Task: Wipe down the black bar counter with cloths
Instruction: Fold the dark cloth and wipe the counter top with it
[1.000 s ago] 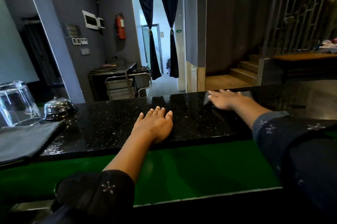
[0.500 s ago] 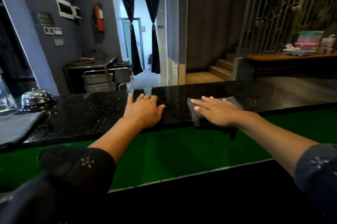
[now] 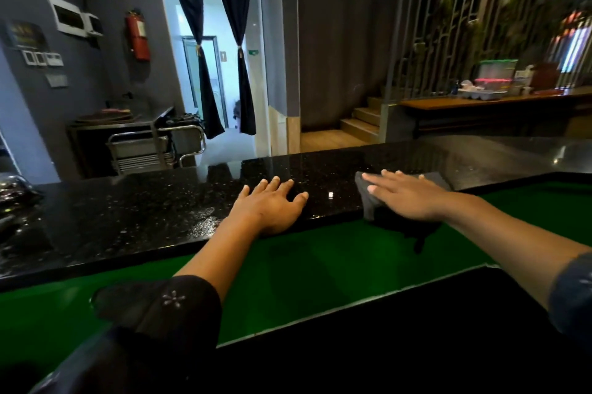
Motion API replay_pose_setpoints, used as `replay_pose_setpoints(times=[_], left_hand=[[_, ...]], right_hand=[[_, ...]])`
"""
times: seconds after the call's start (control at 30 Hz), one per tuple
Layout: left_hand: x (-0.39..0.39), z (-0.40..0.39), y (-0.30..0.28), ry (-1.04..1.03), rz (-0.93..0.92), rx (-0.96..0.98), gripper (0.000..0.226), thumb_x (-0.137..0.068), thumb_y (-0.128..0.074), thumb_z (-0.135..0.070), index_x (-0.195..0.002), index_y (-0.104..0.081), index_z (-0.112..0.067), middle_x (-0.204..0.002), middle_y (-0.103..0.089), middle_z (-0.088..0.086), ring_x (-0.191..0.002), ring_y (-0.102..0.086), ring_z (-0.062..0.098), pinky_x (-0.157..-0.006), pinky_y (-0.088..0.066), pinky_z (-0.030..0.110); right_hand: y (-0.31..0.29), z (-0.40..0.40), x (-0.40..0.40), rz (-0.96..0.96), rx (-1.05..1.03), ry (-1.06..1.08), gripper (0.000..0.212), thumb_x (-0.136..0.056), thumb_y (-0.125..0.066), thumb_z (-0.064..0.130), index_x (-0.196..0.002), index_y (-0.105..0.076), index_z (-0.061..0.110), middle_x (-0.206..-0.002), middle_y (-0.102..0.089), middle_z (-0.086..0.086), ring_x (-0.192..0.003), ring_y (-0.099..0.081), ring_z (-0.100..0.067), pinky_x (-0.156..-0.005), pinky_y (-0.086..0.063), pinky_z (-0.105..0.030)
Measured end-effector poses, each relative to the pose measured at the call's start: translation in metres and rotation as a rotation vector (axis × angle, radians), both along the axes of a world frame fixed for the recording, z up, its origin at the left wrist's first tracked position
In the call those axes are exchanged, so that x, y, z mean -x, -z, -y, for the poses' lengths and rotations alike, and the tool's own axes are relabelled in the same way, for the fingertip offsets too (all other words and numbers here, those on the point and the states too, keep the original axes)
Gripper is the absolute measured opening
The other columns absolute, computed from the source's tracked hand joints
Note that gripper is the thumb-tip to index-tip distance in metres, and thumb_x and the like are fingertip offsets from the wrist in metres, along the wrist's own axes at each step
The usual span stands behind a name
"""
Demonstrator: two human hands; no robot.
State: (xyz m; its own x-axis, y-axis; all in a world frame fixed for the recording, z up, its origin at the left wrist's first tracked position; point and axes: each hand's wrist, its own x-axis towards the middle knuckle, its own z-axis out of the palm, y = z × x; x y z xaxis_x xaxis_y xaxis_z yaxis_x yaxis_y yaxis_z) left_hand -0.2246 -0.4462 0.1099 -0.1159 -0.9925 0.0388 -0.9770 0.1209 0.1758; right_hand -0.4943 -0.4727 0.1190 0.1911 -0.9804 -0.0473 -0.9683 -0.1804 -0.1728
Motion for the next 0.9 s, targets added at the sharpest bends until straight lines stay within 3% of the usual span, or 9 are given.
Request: replay_pose_setpoints(times=[0.2, 0.43, 0.6, 0.9], left_hand=[[0.002, -0.001, -0.002, -0.013, -0.005, -0.010, 0.068, -0.093, -0.016, -0.064, -0.153, -0.010, -0.033, -0.161, -0.003, -0.002, -0.148, 0.000, 0.019, -0.118, 0.003, 0.047], [0.003, -0.004, -0.006, -0.020, -0.020, -0.014, 0.068, -0.093, -0.018, -0.065, -0.152, -0.013, -0.032, -0.161, -0.005, -0.001, -0.148, -0.002, 0.020, -0.117, 0.001, 0.047], [0.001, -0.008, -0.006, -0.008, -0.028, -0.012, 0.068, -0.093, -0.018, -0.065, -0.152, -0.014, -0.032, -0.161, -0.006, -0.001, -0.148, -0.002, 0.020, -0.117, 0.002, 0.047], [-0.001, 0.004, 0.001, -0.049, 0.020, 0.007, 0.066, -0.092, -0.016, -0.067, -0.151, -0.013, -0.038, -0.161, -0.006, -0.005, -0.148, -0.003, 0.016, -0.117, 0.001, 0.045]], right_hand=[[-0.007, 0.035, -0.027, -0.019, -0.035, 0.126, 0.057, -0.100, -0.013, 0.059, -0.154, -0.006, 0.043, -0.165, 0.002, -0.001, -0.151, 0.002, -0.028, -0.118, 0.005, -0.055], [0.003, -0.021, -0.042, -0.016, -0.003, -0.089, 0.055, -0.100, -0.012, 0.060, -0.153, -0.005, 0.047, -0.165, 0.001, 0.003, -0.151, 0.000, -0.023, -0.117, 0.004, -0.051], [-0.001, -0.046, -0.007, -0.005, -0.052, -0.074, 0.055, -0.100, -0.012, 0.057, -0.153, -0.004, 0.045, -0.165, 0.004, 0.003, -0.151, 0.006, -0.021, -0.117, 0.006, -0.052], [-0.005, 0.025, -0.030, 0.000, -0.033, -0.103, 0.054, -0.101, -0.010, 0.058, -0.153, -0.007, 0.046, -0.165, 0.001, 0.001, -0.151, 0.002, -0.024, -0.118, 0.007, -0.051]])
